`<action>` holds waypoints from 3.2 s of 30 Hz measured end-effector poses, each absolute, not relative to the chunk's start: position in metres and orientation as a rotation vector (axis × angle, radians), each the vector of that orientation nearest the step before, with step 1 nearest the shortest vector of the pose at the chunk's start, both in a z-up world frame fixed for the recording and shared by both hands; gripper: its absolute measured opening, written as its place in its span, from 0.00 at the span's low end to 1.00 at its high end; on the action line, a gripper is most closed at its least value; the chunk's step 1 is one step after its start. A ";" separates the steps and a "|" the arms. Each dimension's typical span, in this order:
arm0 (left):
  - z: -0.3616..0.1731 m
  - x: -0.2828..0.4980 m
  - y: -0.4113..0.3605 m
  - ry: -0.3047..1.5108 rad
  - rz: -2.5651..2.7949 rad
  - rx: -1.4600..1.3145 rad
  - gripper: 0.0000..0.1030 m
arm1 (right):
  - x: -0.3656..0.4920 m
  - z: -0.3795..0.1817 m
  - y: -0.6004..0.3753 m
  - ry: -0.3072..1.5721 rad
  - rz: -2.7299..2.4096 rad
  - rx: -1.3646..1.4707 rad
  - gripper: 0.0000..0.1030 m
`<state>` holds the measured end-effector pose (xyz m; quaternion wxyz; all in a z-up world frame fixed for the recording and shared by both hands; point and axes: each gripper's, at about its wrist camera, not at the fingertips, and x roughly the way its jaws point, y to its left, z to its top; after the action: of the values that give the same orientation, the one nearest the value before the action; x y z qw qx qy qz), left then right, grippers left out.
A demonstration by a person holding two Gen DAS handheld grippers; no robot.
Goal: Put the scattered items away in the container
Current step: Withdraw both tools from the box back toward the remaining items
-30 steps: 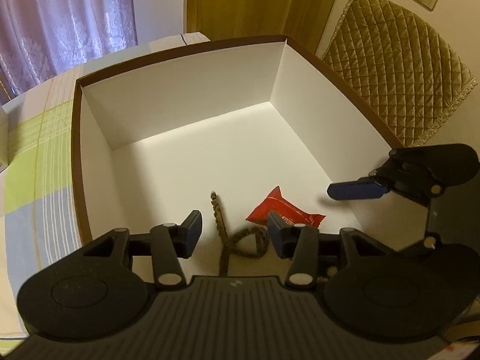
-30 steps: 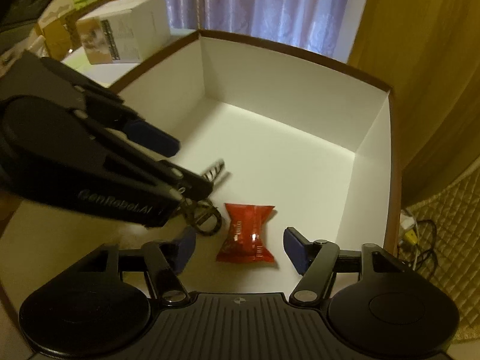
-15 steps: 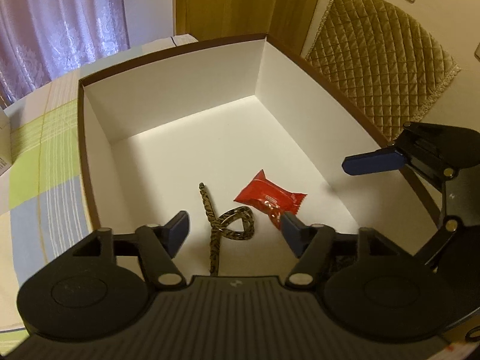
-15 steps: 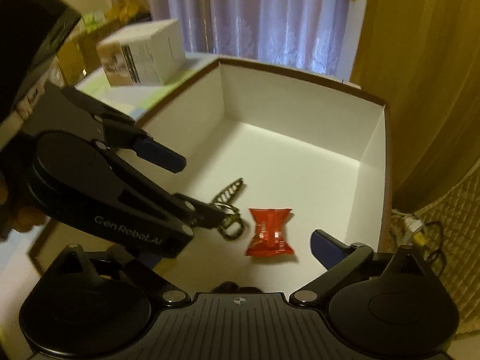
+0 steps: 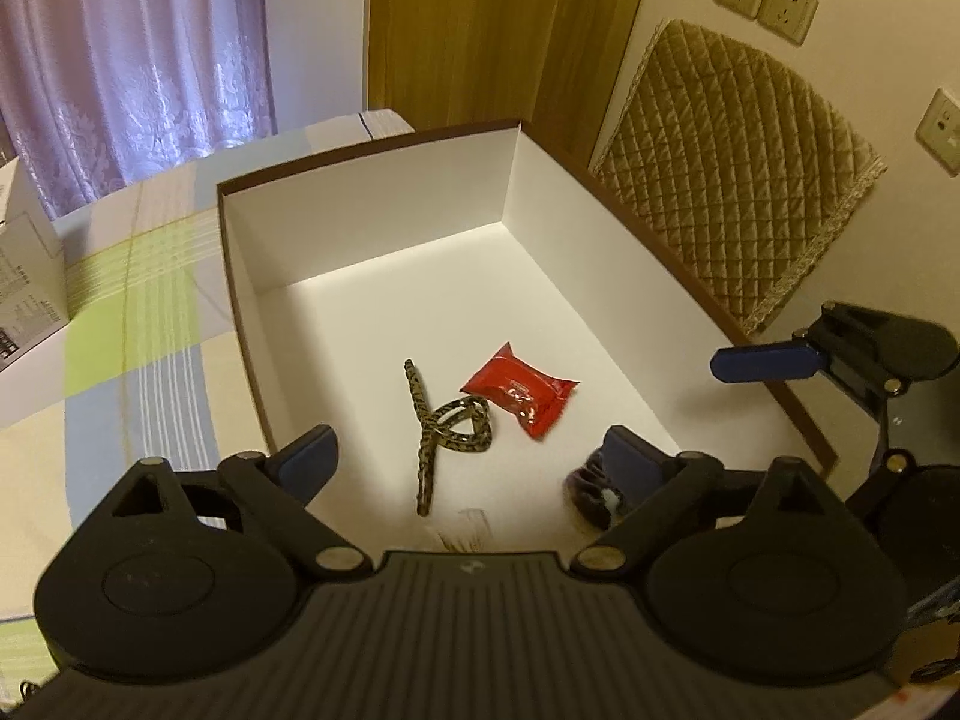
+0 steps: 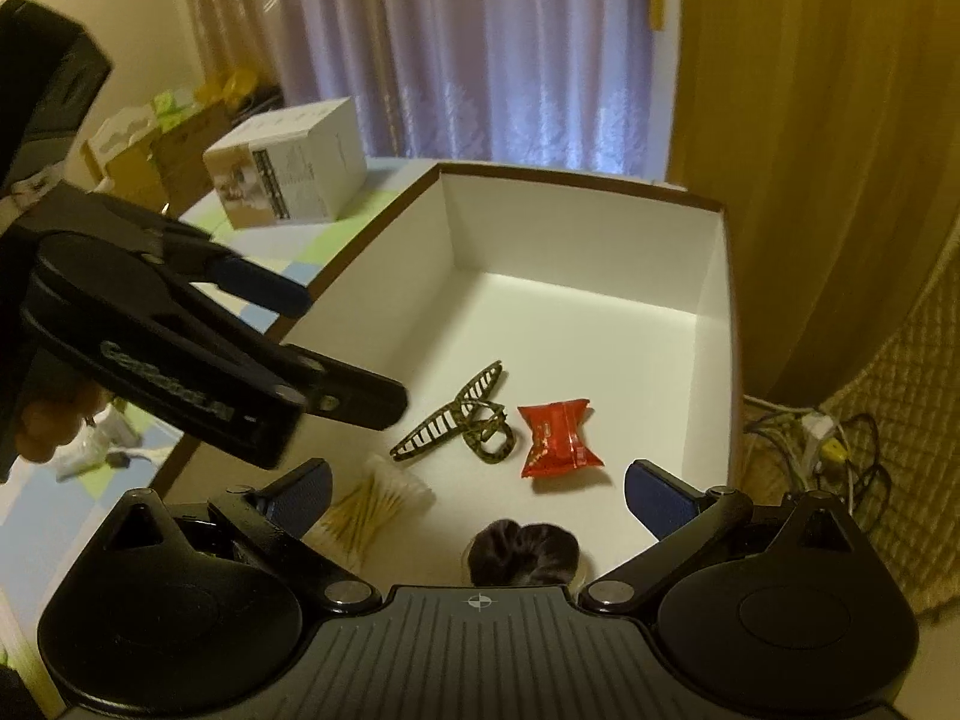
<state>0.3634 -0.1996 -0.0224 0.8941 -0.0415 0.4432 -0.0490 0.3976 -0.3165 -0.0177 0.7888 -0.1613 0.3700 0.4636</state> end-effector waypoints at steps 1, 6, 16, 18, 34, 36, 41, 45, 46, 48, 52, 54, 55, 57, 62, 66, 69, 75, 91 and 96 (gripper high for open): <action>-0.019 0.359 -0.200 0.913 -0.101 -0.090 0.92 | 0.394 -0.016 -0.319 0.792 0.988 -0.342 0.98; -0.006 0.333 -0.199 0.891 -0.075 -0.097 0.94 | 0.375 -0.007 -0.331 0.768 0.951 -0.310 0.98; 0.004 0.282 -0.196 0.883 -0.049 -0.120 0.96 | 0.346 0.005 -0.357 0.765 0.878 -0.221 0.98; 0.005 0.273 -0.196 0.883 -0.048 -0.125 0.96 | 0.341 0.007 -0.361 0.765 0.867 -0.191 0.98; 0.006 0.214 -0.191 0.872 0.019 -0.161 0.96 | 0.301 -0.003 -0.375 0.848 0.862 -0.152 0.98; 0.004 0.204 -0.190 0.870 0.033 -0.166 0.96 | 0.295 -0.004 -0.375 0.849 0.864 -0.149 0.98; -0.004 0.175 -0.185 0.880 0.062 -0.182 0.96 | 0.280 -0.009 -0.375 0.853 0.863 -0.153 0.98; -0.015 0.149 -0.177 0.889 0.093 -0.157 0.96 | 0.268 -0.017 -0.374 0.873 0.862 -0.151 0.98; -0.017 0.143 -0.174 0.893 0.102 -0.150 0.96 | 0.265 -0.019 -0.374 0.880 0.865 -0.147 0.98; -0.022 0.131 -0.167 0.903 0.109 -0.161 0.96 | 0.259 -0.024 -0.371 0.905 0.866 -0.141 0.98; -0.029 0.111 -0.152 0.924 0.111 -0.192 0.96 | 0.249 -0.032 -0.363 0.945 0.864 -0.142 0.98; -0.031 0.102 -0.146 0.932 0.106 -0.188 0.96 | 0.244 -0.033 -0.358 0.961 0.861 -0.142 0.98; -0.032 0.099 -0.144 0.936 0.102 -0.185 0.96 | 0.241 -0.033 -0.355 0.965 0.860 -0.142 0.98; -0.034 0.092 -0.139 0.941 0.091 -0.173 0.96 | 0.234 -0.032 -0.349 0.965 0.864 -0.140 0.98; -0.034 0.081 -0.122 0.944 0.062 -0.148 0.96 | 0.213 -0.031 -0.329 0.971 0.864 -0.137 0.98; -0.031 0.070 -0.100 0.941 0.053 -0.140 0.96 | 0.195 -0.033 -0.305 0.980 0.871 -0.148 0.98; -0.031 0.062 -0.081 0.946 0.058 -0.132 0.95 | 0.183 -0.036 -0.287 0.985 0.875 -0.147 0.98; -0.031 0.047 -0.041 0.941 0.080 -0.115 0.95 | 0.163 -0.043 -0.252 1.002 0.890 -0.154 0.98; -0.044 0.034 0.054 0.917 0.147 -0.106 0.88 | 0.138 -0.069 -0.187 1.042 0.854 -0.194 0.98; -0.056 0.043 0.072 0.922 0.122 -0.084 0.86 | 0.138 -0.076 -0.173 1.043 0.822 -0.208 0.98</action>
<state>0.0435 0.0722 -0.0559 0.8930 -0.0404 0.4444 0.0587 0.1381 -0.1729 -0.0758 0.7826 -0.0965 0.4830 0.3809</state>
